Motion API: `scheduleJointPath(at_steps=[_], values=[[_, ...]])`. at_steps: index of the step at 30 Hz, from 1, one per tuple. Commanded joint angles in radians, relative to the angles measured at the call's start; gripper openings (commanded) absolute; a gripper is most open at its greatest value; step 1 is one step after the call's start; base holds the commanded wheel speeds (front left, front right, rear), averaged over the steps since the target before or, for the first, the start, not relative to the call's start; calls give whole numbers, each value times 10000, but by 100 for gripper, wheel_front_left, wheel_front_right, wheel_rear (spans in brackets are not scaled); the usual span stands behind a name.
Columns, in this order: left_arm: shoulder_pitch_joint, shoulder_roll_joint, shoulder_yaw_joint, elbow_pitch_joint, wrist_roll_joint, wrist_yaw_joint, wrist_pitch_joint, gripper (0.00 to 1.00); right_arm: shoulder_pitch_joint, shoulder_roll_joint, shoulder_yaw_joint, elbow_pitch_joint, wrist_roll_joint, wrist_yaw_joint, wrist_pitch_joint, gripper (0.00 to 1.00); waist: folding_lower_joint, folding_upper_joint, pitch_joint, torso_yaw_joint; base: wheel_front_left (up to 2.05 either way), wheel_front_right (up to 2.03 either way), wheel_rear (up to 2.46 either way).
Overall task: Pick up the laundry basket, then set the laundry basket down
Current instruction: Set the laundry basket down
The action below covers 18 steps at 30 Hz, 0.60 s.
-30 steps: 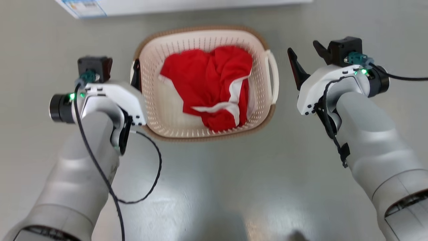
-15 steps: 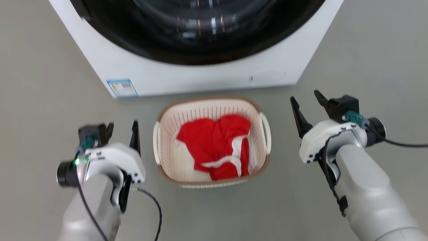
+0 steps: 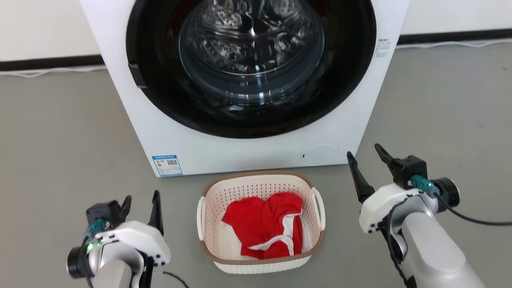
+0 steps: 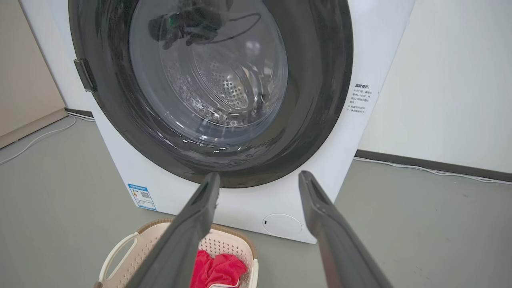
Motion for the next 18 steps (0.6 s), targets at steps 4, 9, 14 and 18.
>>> scheduleJointPath(at_steps=[4,9,14,18], values=[[368,161,763,-662,335,24,-53,100,469,103,-47,-722,-341,60,-110,100,0,-1,-241,-15,0,0,0],[922,41,1269,-1248,557,-4,-53,100,983,103,-340,-1335,-534,60,-110,100,0,-1,-325,-39,0,0,0],[1290,-99,1550,-1699,772,2,-53,100,1408,103,-631,-1881,-538,60,-110,100,0,-1,-420,-15,0,0,0],[1581,-195,1766,-1971,963,-40,-53,100,1811,103,-830,-2239,-586,60,-110,100,0,-1,-535,-12,0,0,0]])
